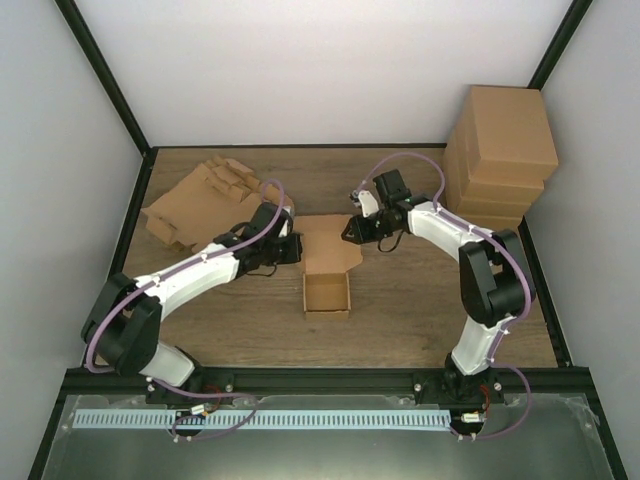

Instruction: Fold the paper box

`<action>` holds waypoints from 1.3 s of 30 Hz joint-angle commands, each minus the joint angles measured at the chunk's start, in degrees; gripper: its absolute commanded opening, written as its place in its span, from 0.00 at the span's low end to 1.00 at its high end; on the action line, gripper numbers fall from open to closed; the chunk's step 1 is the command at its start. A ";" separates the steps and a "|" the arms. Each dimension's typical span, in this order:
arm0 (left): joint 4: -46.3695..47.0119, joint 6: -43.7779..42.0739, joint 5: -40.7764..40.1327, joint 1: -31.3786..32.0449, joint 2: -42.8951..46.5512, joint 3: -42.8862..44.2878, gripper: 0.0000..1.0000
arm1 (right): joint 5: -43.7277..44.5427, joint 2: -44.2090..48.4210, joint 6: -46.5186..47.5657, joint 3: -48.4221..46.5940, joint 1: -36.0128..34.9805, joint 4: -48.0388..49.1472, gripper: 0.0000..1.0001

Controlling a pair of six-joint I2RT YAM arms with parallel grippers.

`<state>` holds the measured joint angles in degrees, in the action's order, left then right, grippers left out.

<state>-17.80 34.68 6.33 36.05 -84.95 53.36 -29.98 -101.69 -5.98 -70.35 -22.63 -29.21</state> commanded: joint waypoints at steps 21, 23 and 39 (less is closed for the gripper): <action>6.02 4.32 -29.19 10.82 -1.72 5.90 0.04 | 28.75 11.50 -15.95 -2.80 -10.47 3.54 0.08; 8.66 5.02 -32.19 11.56 -1.42 4.38 0.04 | 31.83 13.14 -17.52 -1.46 -11.03 6.23 0.08; 22.21 10.98 -30.61 12.09 -5.40 -2.13 0.04 | 36.58 14.89 -18.26 6.74 -12.31 16.79 0.10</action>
<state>0.54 44.88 -25.04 47.94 -89.27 51.18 5.06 -87.20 -24.10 -64.25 -34.59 -14.31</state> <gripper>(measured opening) 0.040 0.074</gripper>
